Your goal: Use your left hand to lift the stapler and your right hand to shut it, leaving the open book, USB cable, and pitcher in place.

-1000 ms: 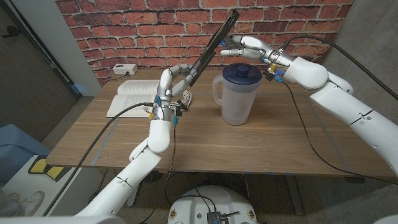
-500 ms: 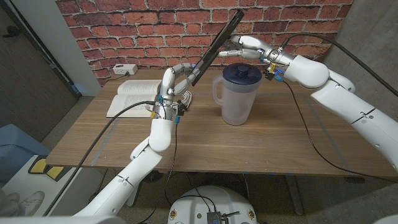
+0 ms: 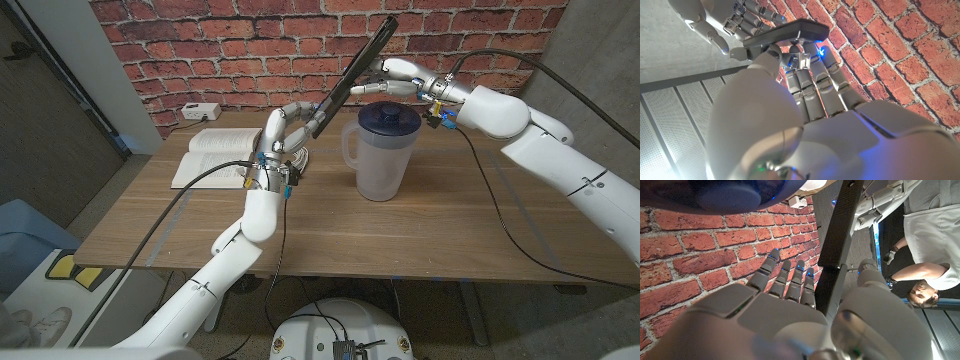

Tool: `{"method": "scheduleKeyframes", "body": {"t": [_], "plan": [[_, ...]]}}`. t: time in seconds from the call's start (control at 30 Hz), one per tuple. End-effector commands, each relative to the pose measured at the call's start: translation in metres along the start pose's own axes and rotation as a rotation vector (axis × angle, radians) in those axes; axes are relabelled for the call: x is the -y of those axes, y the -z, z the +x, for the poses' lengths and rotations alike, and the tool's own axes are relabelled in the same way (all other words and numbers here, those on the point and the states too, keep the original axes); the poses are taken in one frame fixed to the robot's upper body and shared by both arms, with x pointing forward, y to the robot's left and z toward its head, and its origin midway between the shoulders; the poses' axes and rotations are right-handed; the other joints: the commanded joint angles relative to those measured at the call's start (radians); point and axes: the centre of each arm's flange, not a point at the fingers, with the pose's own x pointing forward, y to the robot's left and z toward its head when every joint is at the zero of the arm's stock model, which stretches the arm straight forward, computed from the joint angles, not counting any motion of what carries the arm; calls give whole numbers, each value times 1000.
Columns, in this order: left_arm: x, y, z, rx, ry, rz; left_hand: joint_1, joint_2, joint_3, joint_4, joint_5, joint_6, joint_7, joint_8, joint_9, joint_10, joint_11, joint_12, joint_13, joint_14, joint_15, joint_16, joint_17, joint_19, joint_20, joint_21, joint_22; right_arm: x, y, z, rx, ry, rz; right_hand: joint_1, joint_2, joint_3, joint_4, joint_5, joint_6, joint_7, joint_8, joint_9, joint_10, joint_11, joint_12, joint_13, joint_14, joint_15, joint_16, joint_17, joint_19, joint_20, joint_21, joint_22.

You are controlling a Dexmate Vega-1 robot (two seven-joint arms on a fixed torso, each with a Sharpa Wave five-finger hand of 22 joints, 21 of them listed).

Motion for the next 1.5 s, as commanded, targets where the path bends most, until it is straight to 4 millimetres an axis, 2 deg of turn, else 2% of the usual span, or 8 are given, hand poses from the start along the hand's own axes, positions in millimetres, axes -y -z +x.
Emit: {"method": "scheduleKeyframes", "body": {"t": [0.03, 0.2, 0.43, 0.63, 0.8, 1.0, 1.3, 1.5], "plan": [[2, 0, 2, 8, 7, -4, 60, 58, 28, -20, 2, 64, -50, 6, 4, 42, -44, -1, 8, 49, -125, 0, 2, -7, -54, 11, -1, 2, -3, 3, -5, -28, -36, 28, 4, 7, -8, 3, 8, -8, 8, 7, 17, -3, 18, 14, 14, -75, 12, 10, 20, -6, 10, 5], [3, 0, 1, 7, 11, -5, 61, 58, 28, -21, 2, 65, -51, 6, 4, 46, -42, -3, 6, 48, -123, 0, 5, -8, -54, 13, -2, 1, -3, 4, -8, -37, -44, 46, 7, 9, -11, 3, 16, -9, 13, 13, 27, 0, 34, 31, 26, -83, 20, 20, 36, -15, 17, 9], [5, 0, 2, 8, 17, -18, 61, 58, 29, -21, 1, 65, -49, 5, 5, 43, -39, -7, 7, 49, -122, 0, 7, -9, -54, 16, -3, 1, -1, 4, -16, -39, -52, 62, 11, 10, -12, 2, 20, -13, 15, 19, 41, -9, 54, 48, 36, -87, 28, 30, 43, -19, 21, 12], [8, 0, 3, 10, 29, -24, 61, 57, 30, -22, 1, 64, -49, 4, 6, 45, -41, -8, 9, 49, -123, -1, 8, -10, -54, 19, -3, 1, 0, 5, -19, -42, -62, 87, 18, 17, -17, 3, 37, -29, 22, 23, 55, -32, 74, 65, 43, -99, 32, 38, 50, -22, 25, 14], [8, 0, 3, 8, 34, -26, 60, 57, 31, -21, 1, 66, -50, 3, 5, 47, -40, -7, 12, 50, -123, -2, 8, -11, -53, 20, -4, -1, -1, 5, -21, -49, -74, 116, 26, 25, -23, 4, 53, -41, 28, 27, 63, -39, 90, 77, 46, -106, 34, 44, 55, -28, 28, 16], [8, -1, 1, 10, 31, -31, 60, 56, 31, -22, 1, 68, -49, 4, 5, 48, -43, -9, 13, 50, -123, -3, 9, -11, -54, 23, -4, -3, -3, 6, -18, -54, -72, 149, 30, 32, -27, 4, 44, -52, 24, 32, 74, -54, 112, 95, 53, -118, 38, 52, 59, -37, 31, 18], [7, 0, -2, 5, 29, -35, 60, 56, 32, -22, 1, 66, -49, 2, 6, 47, -40, -13, 13, 50, -124, -4, 11, -14, -53, 26, -5, -5, -7, 7, -8, -58, -71, 174, 30, 26, -18, 0, 105, -63, 47, 45, 107, -63, 156, 125, 68, -132, 47, 68, 62, -42, 36, 20], [4, -1, -3, 6, 27, -31, 59, 56, 33, -21, 1, 66, -49, 1, 6, 48, -39, -14, 14, 51, -123, -4, 12, -14, -54, 28, -5, -7, -9, 7, 2, -47, -65, 182, 29, 12, -9, -1, 168, -68, 71, 62, 160, -75, 211, 157, 87, -145, 59, 87, 70, -47, 42, 22]]}}
